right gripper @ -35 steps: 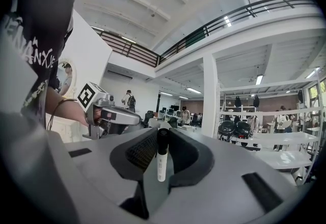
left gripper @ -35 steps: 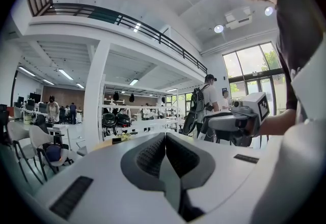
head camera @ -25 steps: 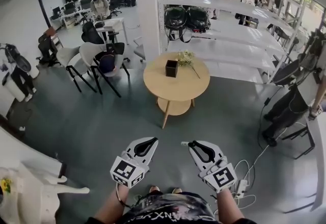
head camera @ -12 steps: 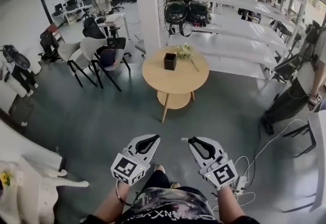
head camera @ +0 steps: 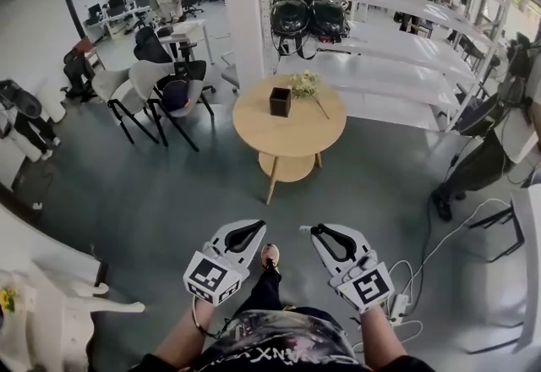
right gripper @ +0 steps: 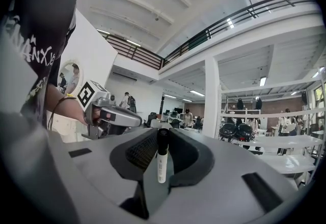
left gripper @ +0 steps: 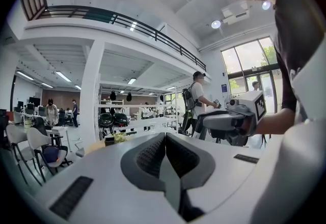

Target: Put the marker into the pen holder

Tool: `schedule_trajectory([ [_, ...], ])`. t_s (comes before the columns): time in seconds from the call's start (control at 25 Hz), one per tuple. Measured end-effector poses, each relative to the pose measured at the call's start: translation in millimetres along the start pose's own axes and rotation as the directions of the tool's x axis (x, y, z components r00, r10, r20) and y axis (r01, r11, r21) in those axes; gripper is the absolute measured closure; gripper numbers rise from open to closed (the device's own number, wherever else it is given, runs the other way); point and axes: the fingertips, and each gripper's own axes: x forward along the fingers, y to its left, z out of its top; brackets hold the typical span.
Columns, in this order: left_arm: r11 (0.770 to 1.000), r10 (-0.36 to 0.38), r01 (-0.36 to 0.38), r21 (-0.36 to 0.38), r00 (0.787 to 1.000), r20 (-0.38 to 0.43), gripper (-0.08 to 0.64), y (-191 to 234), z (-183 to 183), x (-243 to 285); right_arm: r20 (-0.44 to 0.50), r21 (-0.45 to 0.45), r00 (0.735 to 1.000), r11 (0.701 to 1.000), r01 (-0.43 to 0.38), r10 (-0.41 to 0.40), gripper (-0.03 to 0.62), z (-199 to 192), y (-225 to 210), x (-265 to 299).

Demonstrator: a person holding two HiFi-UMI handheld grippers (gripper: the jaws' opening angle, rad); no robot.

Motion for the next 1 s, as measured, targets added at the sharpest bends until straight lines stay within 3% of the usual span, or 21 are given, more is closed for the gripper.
schedule_trajectory([
  [0.48,1.000,-0.005,0.005,-0.026,1.000,0.004,0.538,64.3,-13.5,49.6,-0.020,0.003,1.000,1.000,-0.004,0.004,0.522,-17.3,-44.6,64.4],
  [1.0,0.997,-0.032,0.031,-0.073,0.999,-0.006,0.538,183.8,-13.0,139.5,-0.056,0.021,0.998,1.000,0.006,-0.005,0.522,-24.7,-134.1,183.8],
])
